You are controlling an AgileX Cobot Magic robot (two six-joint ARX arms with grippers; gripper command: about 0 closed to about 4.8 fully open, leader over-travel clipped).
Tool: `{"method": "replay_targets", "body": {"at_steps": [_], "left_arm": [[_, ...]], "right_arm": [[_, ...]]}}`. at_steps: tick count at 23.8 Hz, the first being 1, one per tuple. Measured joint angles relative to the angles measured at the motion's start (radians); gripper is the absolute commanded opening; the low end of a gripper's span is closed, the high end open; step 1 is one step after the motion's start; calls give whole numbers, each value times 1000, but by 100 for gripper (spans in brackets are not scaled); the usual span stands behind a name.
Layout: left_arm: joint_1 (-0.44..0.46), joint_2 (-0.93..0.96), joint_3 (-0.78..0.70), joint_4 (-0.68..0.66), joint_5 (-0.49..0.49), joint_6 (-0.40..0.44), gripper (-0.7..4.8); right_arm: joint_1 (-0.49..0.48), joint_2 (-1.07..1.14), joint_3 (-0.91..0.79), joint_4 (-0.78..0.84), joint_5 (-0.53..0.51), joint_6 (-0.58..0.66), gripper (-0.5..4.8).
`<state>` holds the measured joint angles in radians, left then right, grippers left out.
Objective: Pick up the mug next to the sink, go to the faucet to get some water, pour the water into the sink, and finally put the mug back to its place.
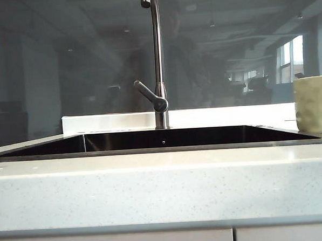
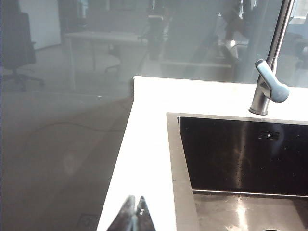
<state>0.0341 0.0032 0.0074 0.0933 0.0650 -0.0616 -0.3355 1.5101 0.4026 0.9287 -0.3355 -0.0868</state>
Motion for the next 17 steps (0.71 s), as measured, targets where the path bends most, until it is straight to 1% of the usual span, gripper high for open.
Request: {"method": "replay_targets", "body": {"at_steps": [2, 3, 4, 6, 11, 14, 16, 17], "left_arm": [[0, 0, 0, 0, 0, 0, -5], [0, 0, 0, 0, 0, 0, -5], [0, 0, 0, 0, 0, 0, -5], [0, 0, 0, 0, 0, 0, -5], [0, 1, 0, 0, 0, 0, -5], [0, 1, 0, 0, 15, -19, -5], [0, 2, 0, 0, 31, -47, -5], [0, 11, 0, 0, 48, -63, -5]], "right_arm": [[0, 0, 3, 1, 0, 0, 97], [0, 1, 8, 1, 0, 0, 73], [0, 2, 15, 0, 0, 0, 28], [0, 3, 24, 5, -3, 7, 1], [0, 2, 35, 8, -5, 14, -1], [13, -6, 34, 4, 6, 90, -2], [60, -27, 55, -19, 11, 138, -2], [101, -33, 105, -52, 10, 171, -2]]}}
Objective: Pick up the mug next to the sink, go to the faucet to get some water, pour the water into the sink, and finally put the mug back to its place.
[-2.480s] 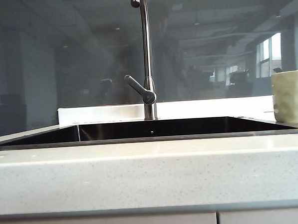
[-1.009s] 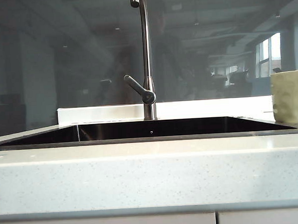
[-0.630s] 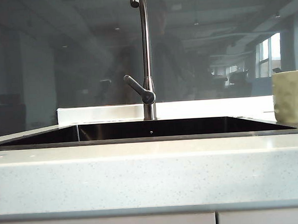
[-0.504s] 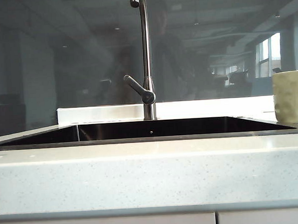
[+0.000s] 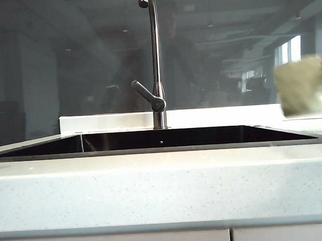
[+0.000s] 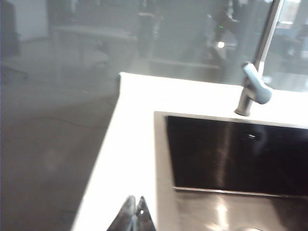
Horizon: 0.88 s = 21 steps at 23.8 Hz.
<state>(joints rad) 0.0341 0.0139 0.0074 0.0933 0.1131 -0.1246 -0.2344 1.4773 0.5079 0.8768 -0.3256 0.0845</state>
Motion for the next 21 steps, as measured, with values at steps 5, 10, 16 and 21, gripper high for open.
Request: {"method": "replay_targets", "body": {"at_steps": [5, 10, 16, 21], "left_arm": [[0, 110, 0, 95, 36, -5, -5], [0, 408, 22, 448, 93, -65, -5], [0, 871, 264, 622, 247, -90, -5], [0, 1247, 431, 832, 345, -86, -5]], "right_arm": [[243, -13, 280, -266, 54, 40, -2], [472, 51, 523, -528, 192, 39, -1], [547, 249, 779, -540, 194, 44, -1], [576, 336, 928, -553, 200, 100, -1]]}}
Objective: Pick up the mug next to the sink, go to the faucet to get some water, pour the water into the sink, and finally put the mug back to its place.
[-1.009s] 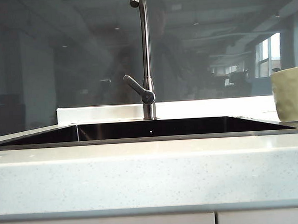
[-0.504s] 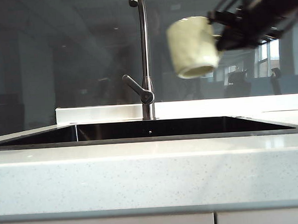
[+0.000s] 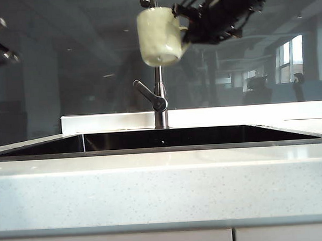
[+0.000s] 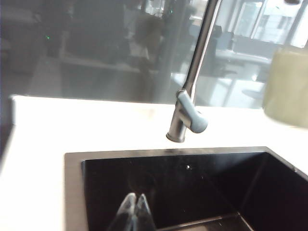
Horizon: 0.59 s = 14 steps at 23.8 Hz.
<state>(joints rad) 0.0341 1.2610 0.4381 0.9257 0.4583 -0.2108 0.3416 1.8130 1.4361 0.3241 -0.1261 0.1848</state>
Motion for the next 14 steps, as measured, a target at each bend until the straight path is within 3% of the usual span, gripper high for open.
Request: {"method": "replay_targets", "body": {"at_steps": [7, 11, 13, 14], "left_arm": [[0, 436, 284, 132, 243, 0, -6], [0, 721, 555, 160, 406, -10, -3], [-6, 881, 732, 156, 499, -40, 92], [-13, 942, 815, 155, 515, -56, 175]], "right_arm": [[19, 50, 126, 14, -6, 7, -1], [17, 51, 158, 2, -1, 6, -1], [16, 51, 165, 10, 3, 6, -1], [16, 51, 165, 11, 3, 6, -1]]}}
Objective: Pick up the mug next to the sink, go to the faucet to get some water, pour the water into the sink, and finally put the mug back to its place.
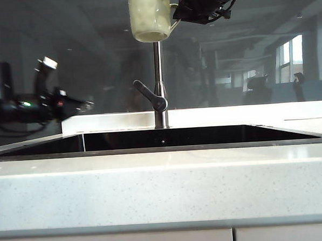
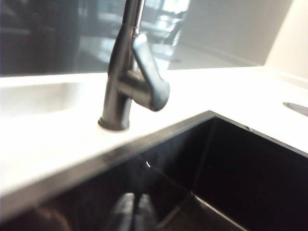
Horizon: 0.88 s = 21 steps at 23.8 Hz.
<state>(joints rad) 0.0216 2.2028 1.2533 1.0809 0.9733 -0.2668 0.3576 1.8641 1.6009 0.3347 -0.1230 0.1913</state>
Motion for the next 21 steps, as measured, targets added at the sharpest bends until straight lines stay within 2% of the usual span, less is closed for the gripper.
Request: {"method": "replay_targets", "body": {"at_steps": [2, 3, 5, 7, 9, 10, 12, 15, 21], "left_arm": [[-9, 93, 135, 0, 13, -37, 287], [-14, 139, 206, 0, 17, -65, 311], [-33, 275, 445, -2, 42, -142, 311], [-52, 344, 586, -22, 52, -170, 316], [-73, 398, 699, -40, 77, -180, 360], [-85, 431, 769, -56, 89, -193, 406], [-119, 501, 923, -111, 89, -205, 409], [-145, 518, 976, -141, 84, -208, 408], [-153, 518, 977, -96, 42, -209, 399]], "right_arm": [[1, 0, 0, -5, -1, 0, -1], [1, 2, 0, -6, -1, 0, -1], [0, 2, 0, -5, 0, 0, -1], [0, 2, 0, -4, -1, 0, -1], [0, 2, 0, -4, -1, 0, -1], [0, 2, 0, -5, -1, 0, -1], [0, 2, 0, -5, -1, 0, -1], [0, 2, 0, -5, -1, 0, -1], [0, 2, 0, -5, -1, 0, -1]]}}
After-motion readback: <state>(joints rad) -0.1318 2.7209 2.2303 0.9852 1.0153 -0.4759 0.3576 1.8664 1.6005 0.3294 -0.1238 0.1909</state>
